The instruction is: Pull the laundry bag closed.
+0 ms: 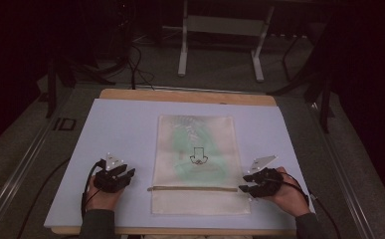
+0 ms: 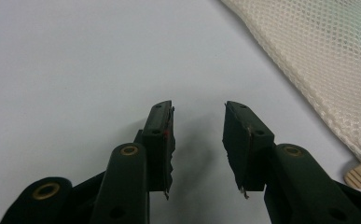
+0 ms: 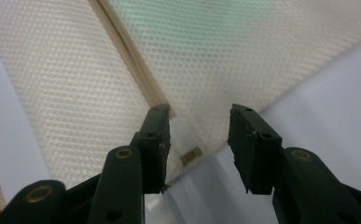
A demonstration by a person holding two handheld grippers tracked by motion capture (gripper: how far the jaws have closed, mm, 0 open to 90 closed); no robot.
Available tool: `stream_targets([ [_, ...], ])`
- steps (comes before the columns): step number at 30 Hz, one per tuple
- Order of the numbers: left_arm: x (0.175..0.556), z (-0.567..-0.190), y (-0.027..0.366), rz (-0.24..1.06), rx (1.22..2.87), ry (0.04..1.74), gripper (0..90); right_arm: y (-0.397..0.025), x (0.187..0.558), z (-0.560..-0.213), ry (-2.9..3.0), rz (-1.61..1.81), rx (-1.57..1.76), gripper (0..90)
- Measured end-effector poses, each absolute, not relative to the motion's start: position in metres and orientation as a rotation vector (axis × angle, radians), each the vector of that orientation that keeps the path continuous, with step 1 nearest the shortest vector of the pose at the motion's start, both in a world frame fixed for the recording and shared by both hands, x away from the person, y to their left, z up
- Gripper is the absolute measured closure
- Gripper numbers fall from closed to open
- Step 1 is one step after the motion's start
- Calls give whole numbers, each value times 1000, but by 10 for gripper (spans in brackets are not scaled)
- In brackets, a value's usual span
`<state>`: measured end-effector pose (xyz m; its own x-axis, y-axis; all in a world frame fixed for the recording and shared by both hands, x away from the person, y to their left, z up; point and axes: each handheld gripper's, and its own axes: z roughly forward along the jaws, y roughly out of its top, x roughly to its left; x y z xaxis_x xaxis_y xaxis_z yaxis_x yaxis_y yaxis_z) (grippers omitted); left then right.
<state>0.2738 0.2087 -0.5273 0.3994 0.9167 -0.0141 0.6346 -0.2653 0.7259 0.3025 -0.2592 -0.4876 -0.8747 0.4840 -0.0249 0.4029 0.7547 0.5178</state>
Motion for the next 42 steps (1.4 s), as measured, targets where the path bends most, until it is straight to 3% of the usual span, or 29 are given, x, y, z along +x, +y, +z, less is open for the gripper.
stream_targets([
  [42,272,-527,208,557,1989,1322,617,-185,302,-479,2904,715,446,585],
])
